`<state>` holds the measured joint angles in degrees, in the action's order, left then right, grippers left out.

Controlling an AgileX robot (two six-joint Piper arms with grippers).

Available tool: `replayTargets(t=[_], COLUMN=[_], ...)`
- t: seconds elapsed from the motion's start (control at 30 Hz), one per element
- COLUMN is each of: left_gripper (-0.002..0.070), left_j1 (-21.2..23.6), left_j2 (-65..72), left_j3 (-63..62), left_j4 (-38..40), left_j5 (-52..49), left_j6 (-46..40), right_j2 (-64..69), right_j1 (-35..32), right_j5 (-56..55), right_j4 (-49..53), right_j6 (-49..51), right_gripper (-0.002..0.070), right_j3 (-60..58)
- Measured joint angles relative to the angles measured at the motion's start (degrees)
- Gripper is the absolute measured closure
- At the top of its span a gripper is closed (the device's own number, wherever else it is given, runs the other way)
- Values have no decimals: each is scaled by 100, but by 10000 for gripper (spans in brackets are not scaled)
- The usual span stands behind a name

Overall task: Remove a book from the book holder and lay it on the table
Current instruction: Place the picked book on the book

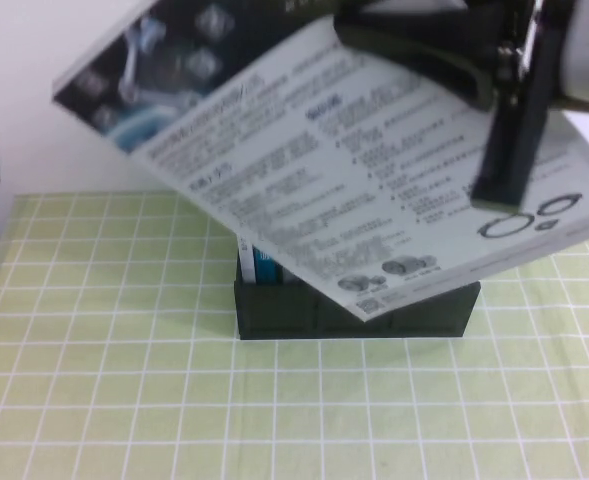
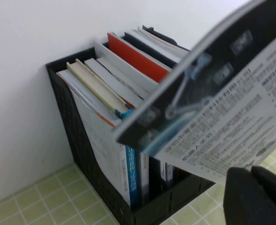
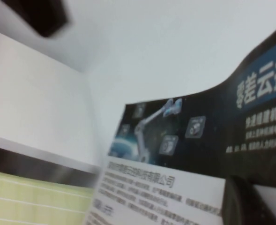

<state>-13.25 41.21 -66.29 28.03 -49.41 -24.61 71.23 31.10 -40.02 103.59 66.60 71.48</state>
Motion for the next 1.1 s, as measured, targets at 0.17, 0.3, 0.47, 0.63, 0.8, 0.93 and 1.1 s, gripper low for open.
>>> replayTargets(t=[0.17, 0.3, 0.47, 0.63, 0.8, 0.93, 1.1], left_gripper=[678, 678, 678, 678, 678, 678, 678], left_j1=[0, 0, 0, 0, 0, 0, 0], left_j2=[0, -14, -14, -14, -14, -14, -14], left_j3=[0, 0, 0, 0, 0, 0, 0], left_j4=[-9, -9, -9, -13, -13, -3, -3], left_j5=[-100, -135, -150, -160, -160, -160, -180], left_j6=[83, 83, 83, 83, 83, 83, 83], right_j2=[-14, -62, -227, -203, -290, -330, 30], right_j1=[569, 1085, 1893, 2600, 2638, 2673, 2684], right_j5=[2194, 3700, 5538, 8518, 10140, 10040, 9738], right_j4=[-106, -259, -1442, -4282, -6981, -8946, -10359], right_j6=[-1041, -1458, -2255, -5319, -6462, -7537, -8815], right_gripper=[653, 653, 653, 653, 653, 653, 653], right_j3=[-3, -3, -3, 528, 772, 553, -33])
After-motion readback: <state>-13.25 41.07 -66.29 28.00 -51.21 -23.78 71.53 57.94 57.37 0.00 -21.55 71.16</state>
